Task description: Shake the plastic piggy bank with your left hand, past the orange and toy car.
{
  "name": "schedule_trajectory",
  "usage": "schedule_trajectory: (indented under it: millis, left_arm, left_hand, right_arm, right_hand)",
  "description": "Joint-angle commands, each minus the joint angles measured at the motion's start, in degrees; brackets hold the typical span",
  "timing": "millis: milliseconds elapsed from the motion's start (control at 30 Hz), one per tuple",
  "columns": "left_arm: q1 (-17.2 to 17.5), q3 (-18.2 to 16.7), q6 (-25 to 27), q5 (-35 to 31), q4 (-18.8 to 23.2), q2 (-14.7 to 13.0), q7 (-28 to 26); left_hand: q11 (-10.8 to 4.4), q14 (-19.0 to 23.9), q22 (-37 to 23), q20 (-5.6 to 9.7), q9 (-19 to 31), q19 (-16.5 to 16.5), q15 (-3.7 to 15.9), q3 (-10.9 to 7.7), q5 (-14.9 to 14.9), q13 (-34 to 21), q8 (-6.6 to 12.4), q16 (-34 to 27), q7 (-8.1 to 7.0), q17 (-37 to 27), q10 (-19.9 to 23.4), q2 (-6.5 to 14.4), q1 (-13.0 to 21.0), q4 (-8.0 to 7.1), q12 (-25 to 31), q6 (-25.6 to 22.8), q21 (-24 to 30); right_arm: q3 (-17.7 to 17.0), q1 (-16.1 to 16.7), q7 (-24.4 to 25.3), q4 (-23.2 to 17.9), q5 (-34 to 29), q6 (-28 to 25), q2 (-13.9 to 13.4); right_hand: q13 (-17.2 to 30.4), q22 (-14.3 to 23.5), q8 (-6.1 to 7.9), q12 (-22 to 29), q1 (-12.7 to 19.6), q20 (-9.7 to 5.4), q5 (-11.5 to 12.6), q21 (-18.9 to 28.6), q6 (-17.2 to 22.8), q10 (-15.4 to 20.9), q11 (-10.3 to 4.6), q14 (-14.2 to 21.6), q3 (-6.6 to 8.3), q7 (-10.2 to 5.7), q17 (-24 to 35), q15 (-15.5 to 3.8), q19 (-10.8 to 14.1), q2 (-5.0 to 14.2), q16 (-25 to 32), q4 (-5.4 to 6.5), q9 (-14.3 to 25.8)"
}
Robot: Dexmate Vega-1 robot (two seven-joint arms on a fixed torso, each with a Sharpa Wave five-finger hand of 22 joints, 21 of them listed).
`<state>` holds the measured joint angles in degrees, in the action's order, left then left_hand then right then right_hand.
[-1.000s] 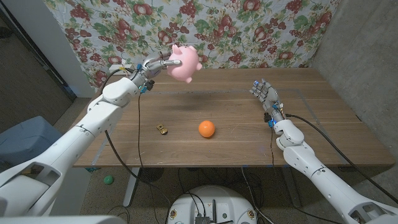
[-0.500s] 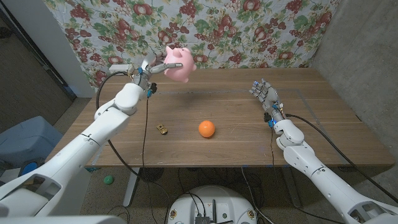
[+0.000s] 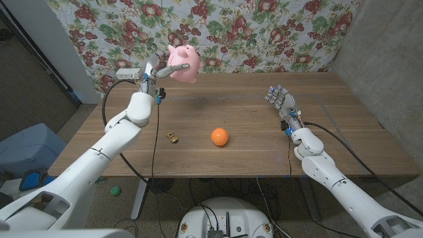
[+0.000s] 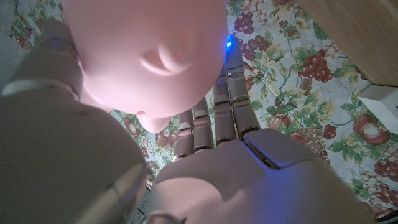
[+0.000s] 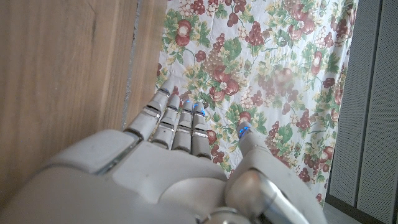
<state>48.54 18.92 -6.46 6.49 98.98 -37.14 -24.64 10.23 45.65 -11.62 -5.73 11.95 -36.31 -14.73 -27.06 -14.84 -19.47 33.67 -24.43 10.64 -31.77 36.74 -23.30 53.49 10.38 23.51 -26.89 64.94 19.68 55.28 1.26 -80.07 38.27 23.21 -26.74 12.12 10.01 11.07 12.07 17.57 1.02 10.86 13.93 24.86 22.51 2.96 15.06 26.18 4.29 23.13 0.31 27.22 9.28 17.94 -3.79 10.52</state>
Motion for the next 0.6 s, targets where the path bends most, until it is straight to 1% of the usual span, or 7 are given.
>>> schedule_trajectory:
  millis: [33,133,233,333,500,600]
  left_arm:
    - [0.84,-1.00,-1.01,1.14,1.25,-0.51,2.51]
    - [0.83,-1.06,0.16,1.88,1.88,-0.97,3.72]
    - [0.60,-1.13,1.52,3.55,2.53,-1.78,6.06]
    - [0.48,-1.24,3.94,4.81,3.84,-2.69,7.60]
    - [-0.10,-1.18,10.01,6.66,6.65,-4.88,10.11]
    - [-0.79,-0.93,12.37,8.08,7.34,-6.09,12.29]
  left_hand:
    - [-17.97,20.11,-0.17,16.76,2.98,-4.77,28.19,-3.38,-4.98,-12.31,3.72,-0.04,-9.61,-0.28,18.15,25.42,26.28,-0.21,-0.02,-20.11,0.76]
    - [-18.03,20.20,-0.09,16.74,3.00,-4.65,28.18,-3.44,-5.02,-12.39,3.69,-0.01,-9.61,-0.36,18.20,25.40,26.26,-0.20,-0.06,-20.13,0.94]
    - [-17.80,20.24,-0.03,16.72,2.99,-4.59,28.19,-3.49,-5.06,-12.44,3.66,0.03,-9.57,-0.44,18.28,25.37,26.27,-0.18,-0.09,-20.18,1.15]
    - [-17.82,20.20,0.02,16.71,3.01,-4.52,28.19,-3.53,-5.09,-12.47,3.64,0.12,-9.50,-0.43,18.22,25.34,26.27,-0.17,-0.17,-20.19,1.27]
    - [-17.80,20.25,0.13,16.71,3.18,-4.34,28.19,-3.63,-5.16,-12.53,3.60,0.22,-9.58,-0.54,18.25,25.28,26.29,-0.15,-0.30,-20.02,1.59]
    - [-18.03,20.26,0.17,16.70,3.27,-4.25,28.19,-3.68,-5.20,-12.54,3.59,0.29,-9.55,-0.57,18.26,25.25,26.29,-0.15,-0.37,-19.95,1.73]
  right_arm:
    - [-0.58,1.50,0.49,-1.40,-0.04,0.85,-0.57]
    - [-0.76,1.90,0.69,-1.78,-0.01,0.92,-0.71]
    - [-0.88,2.26,0.86,-2.10,-0.02,1.02,-0.81]
    - [-1.00,2.61,1.04,-2.41,-0.12,1.27,-0.88]
    - [-1.16,3.13,1.30,-2.97,-0.18,1.54,-0.96]
    - [-1.22,3.40,1.44,-3.25,-0.19,1.57,-1.02]
  right_hand:
    - [0.08,0.09,0.17,-0.01,-0.30,0.03,0.17,-0.35,-0.02,0.24,0.07,0.17,0.08,0.01,-0.02,0.03,0.45,0.42,-0.20,-0.48,0.29]
    - [0.08,0.09,0.17,-0.02,-0.31,0.05,0.17,-0.39,-0.01,0.22,0.04,0.15,0.08,0.00,-0.02,0.04,0.45,0.42,-0.22,-0.48,0.29]
    - [0.08,0.09,0.17,0.00,-0.33,0.05,0.16,-0.43,-0.01,0.27,-0.05,0.21,0.07,-0.02,-0.02,0.06,0.47,0.42,-0.21,-0.48,0.29]
    - [0.08,0.09,0.17,0.00,-0.34,0.03,0.17,-0.48,-0.03,0.28,-0.08,0.21,0.08,-0.01,-0.02,-0.01,0.48,0.43,-0.23,-0.49,0.29]
    - [0.08,0.09,0.17,0.00,-0.35,0.04,0.17,-0.58,-0.03,0.30,0.10,0.21,0.09,-0.02,-0.02,-0.02,0.51,0.45,-0.26,-0.52,0.29]
    - [0.07,0.10,0.18,-0.02,-0.37,0.04,0.17,-0.65,0.00,0.23,0.14,0.26,0.09,-0.08,-0.02,0.06,0.55,0.44,-0.28,-0.54,0.29]
